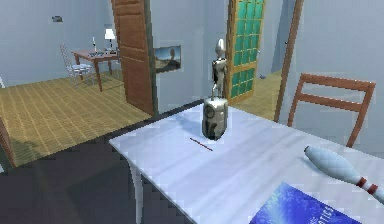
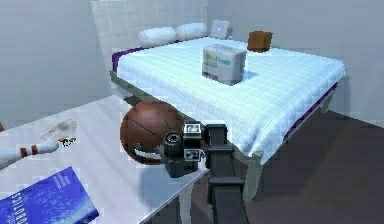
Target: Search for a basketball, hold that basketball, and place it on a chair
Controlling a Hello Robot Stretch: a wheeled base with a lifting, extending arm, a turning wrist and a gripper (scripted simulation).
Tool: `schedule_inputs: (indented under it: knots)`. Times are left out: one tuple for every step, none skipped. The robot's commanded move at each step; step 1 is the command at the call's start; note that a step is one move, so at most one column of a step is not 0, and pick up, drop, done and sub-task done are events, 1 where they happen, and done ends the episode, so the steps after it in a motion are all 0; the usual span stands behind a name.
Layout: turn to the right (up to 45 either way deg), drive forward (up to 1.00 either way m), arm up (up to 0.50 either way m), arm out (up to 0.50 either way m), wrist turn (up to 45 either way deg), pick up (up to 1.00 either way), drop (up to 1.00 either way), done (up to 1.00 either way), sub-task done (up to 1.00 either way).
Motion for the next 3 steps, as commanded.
schedule_inputs:
  knots:
    - [0.0, 0.0, 0.1, 0.0, 0.0, 0.0, 0.0, 0.0, 0.0]
    - [0.0, 0.0, 0.0, 0.0, -45.0, 0.0, 0.0, 0.0, 0.0]
    - [0.0, 0.0, 0.0, 0.0, -45.0, 0.0, 0.0, 0.0, 0.0]
